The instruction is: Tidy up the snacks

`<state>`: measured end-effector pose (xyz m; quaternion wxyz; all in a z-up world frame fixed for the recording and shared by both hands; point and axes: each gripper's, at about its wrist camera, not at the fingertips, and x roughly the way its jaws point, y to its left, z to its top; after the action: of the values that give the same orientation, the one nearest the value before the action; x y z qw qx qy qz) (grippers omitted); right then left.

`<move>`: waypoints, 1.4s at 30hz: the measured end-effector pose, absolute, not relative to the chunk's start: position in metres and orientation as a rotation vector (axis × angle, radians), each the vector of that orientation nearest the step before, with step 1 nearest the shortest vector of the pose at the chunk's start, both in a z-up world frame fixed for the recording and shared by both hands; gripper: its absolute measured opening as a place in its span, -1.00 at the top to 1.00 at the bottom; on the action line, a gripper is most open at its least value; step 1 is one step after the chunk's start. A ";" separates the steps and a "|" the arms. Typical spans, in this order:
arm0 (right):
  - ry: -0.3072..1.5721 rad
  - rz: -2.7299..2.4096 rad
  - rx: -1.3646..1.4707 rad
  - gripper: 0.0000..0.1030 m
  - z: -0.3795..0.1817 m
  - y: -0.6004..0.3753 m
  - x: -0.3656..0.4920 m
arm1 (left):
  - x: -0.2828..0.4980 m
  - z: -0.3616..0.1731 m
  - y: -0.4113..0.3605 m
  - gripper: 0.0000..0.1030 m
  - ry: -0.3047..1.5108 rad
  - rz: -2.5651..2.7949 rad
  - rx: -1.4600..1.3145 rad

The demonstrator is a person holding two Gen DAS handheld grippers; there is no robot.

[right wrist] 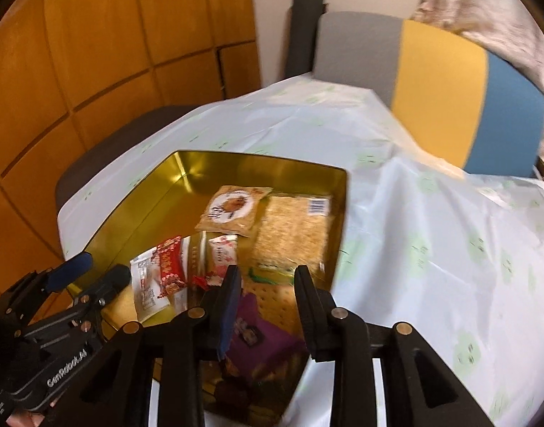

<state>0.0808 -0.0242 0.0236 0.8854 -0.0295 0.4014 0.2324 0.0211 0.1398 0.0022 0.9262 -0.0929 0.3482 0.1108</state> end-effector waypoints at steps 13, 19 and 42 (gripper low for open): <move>0.763 0.330 -0.041 0.32 0.019 -0.050 0.024 | -0.003 0.017 0.121 -0.63 0.654 0.236 -0.132; 0.750 0.289 -0.030 0.32 0.017 -0.056 0.014 | -0.008 0.018 0.113 -0.83 0.638 0.214 -0.126; 0.740 0.255 -0.019 0.31 0.019 -0.061 0.009 | -0.010 0.019 0.114 -0.86 0.627 0.214 -0.137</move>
<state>0.0093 -0.0611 0.0189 0.9244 -0.0095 0.3606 0.1241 -0.0104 0.1141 0.0190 0.9434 -0.0673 0.3075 0.1049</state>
